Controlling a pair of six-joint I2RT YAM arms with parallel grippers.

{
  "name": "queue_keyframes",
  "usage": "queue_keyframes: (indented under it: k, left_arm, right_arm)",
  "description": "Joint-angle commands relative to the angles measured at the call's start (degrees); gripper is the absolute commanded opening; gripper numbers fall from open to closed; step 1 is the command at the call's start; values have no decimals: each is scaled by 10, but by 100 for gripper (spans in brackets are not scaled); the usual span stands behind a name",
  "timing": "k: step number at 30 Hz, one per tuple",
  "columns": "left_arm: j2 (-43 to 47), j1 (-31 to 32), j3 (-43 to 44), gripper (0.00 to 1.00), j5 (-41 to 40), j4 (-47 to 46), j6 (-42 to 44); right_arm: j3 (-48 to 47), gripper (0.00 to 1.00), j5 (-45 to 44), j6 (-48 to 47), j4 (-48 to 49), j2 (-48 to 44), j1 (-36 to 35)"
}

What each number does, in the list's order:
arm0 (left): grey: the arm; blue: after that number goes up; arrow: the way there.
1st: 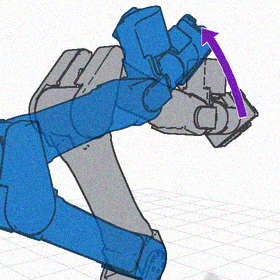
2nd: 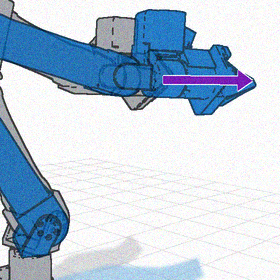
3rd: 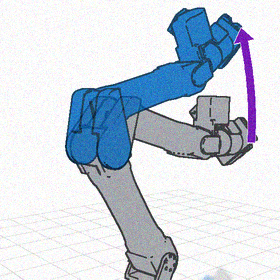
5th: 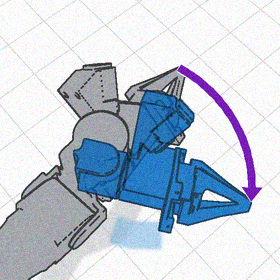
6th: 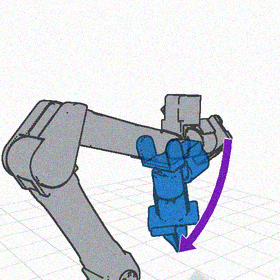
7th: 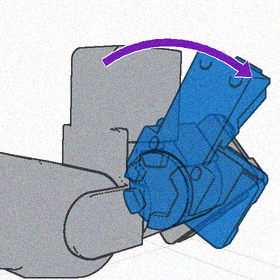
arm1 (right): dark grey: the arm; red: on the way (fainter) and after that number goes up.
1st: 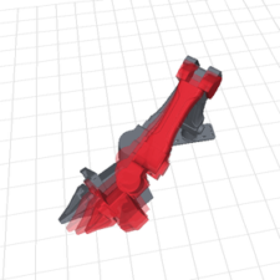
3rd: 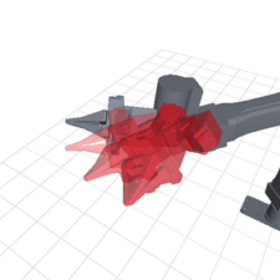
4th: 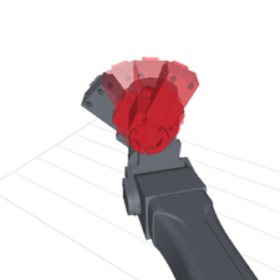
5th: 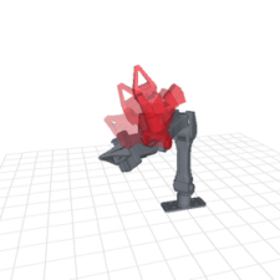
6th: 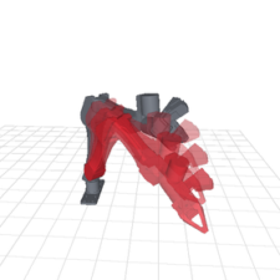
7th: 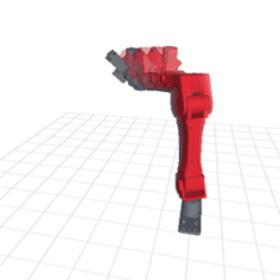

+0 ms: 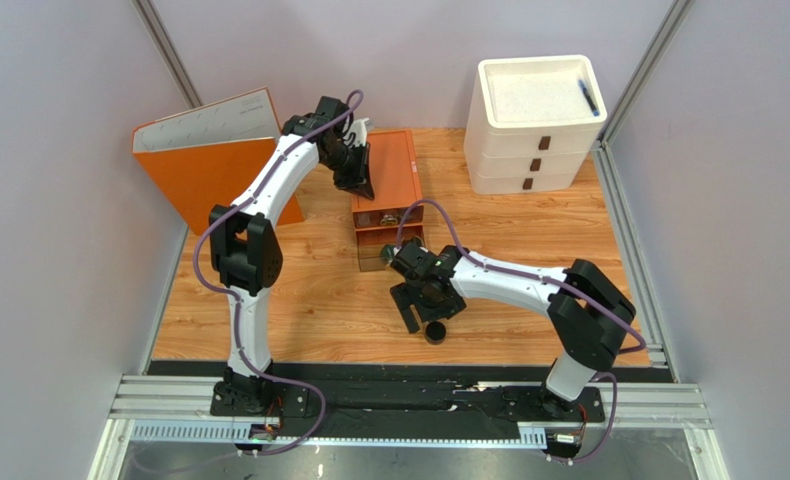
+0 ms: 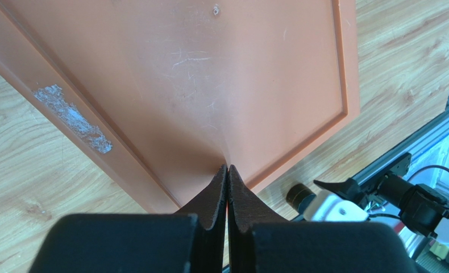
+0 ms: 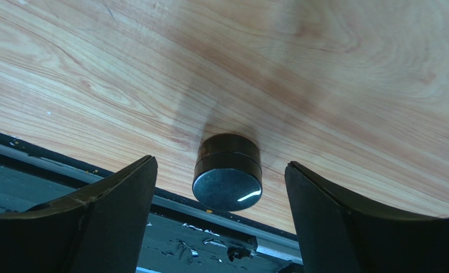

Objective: Organize the makeup

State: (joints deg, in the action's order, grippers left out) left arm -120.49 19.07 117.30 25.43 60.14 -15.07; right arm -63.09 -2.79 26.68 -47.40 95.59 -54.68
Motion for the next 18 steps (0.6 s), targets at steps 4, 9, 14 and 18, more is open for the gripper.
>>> queue_keyframes:
  k: [4,9,14,18]
  left_arm:
    - [-13,0,-27,0,-54,50,23]
    - [-15,0,-30,0,-56,49,25]
    - [-18,0,-28,0,-56,50,25]
    - [-19,0,-25,0,-57,49,26]
  right_arm:
    - [-48,81,17,-1,-30,57,-10]
    - [-48,51,15,5,-57,59,-11]
    - [-55,19,9,7,-79,61,-12]
    - [-59,8,-7,10,-81,51,-12]
